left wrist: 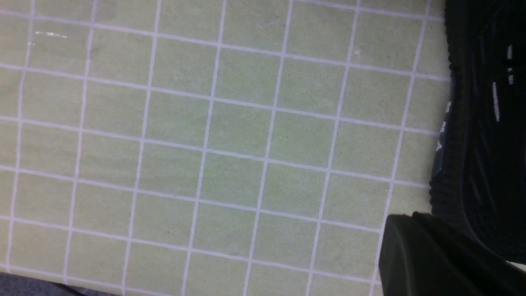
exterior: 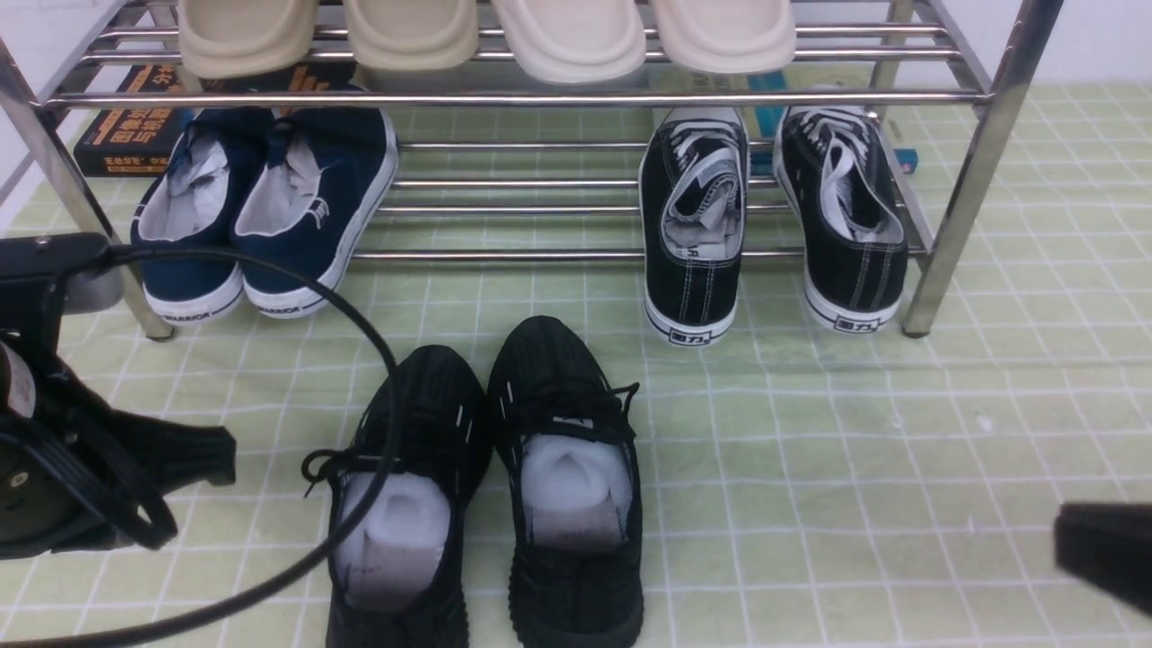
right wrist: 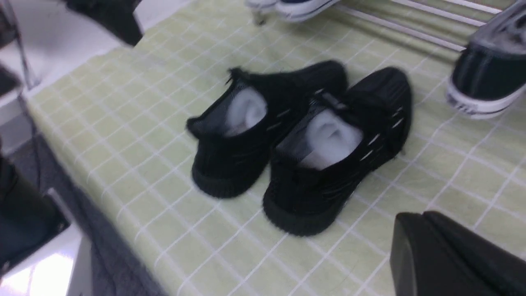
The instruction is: Take the shoes off the shelf with your hand from the green coffee tablecloth.
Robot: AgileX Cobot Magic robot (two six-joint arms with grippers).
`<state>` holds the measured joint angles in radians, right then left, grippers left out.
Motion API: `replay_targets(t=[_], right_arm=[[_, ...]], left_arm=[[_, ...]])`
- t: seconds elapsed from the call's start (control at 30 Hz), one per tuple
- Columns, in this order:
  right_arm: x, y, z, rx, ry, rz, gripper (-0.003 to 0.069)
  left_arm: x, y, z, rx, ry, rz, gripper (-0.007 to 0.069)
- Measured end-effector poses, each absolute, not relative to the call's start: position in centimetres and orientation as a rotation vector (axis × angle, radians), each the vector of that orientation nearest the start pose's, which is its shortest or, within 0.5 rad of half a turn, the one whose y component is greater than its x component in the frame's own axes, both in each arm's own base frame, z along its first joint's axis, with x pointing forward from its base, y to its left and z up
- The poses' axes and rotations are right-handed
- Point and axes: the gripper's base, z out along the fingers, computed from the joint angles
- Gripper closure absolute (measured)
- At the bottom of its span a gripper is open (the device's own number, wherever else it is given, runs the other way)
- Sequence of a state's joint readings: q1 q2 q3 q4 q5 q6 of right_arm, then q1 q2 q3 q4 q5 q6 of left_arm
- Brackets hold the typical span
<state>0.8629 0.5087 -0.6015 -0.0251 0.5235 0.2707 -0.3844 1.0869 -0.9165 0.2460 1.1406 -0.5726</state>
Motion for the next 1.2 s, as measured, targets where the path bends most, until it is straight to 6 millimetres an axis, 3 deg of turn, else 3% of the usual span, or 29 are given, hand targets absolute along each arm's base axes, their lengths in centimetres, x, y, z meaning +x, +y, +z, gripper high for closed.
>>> replay_targets(t=[0.17,0.2,0.33,0.4,0.6,0.87,1.2], right_arm=[[7.4,5.7,31.0,-0.390,1.845,0.624,0.0635],[7.4,4.4,29.2,-0.277,1.817,0.541,0.0634],[7.0,2.7,26.2,-0.149,1.796,0.413,0.0630],[6.5,1.3,22.9,-0.018,1.814,0.283,0.0624],[5.6,-0.1,17.5,0.177,1.872,0.125,0.0616],[5.2,-0.6,17.4,0.258,1.858,0.065,0.0614],[5.2,-0.3,17.4,0.200,1.867,0.108,0.0603]], left_arm=[[18.0,-5.1,30.9,-0.171,2.719,0.073,0.0622],[18.0,-5.1,30.9,-0.173,2.717,0.072,0.0622],[18.0,-5.1,30.9,-0.172,2.712,0.067,0.0620],[18.1,-5.2,31.0,-0.169,2.700,0.058,0.0617],[18.3,-5.3,31.0,-0.148,2.684,0.048,0.0613],[17.4,-4.9,32.0,-0.096,2.628,0.025,0.0608],[13.2,-3.0,35.6,-0.108,2.405,-0.059,0.0607]])
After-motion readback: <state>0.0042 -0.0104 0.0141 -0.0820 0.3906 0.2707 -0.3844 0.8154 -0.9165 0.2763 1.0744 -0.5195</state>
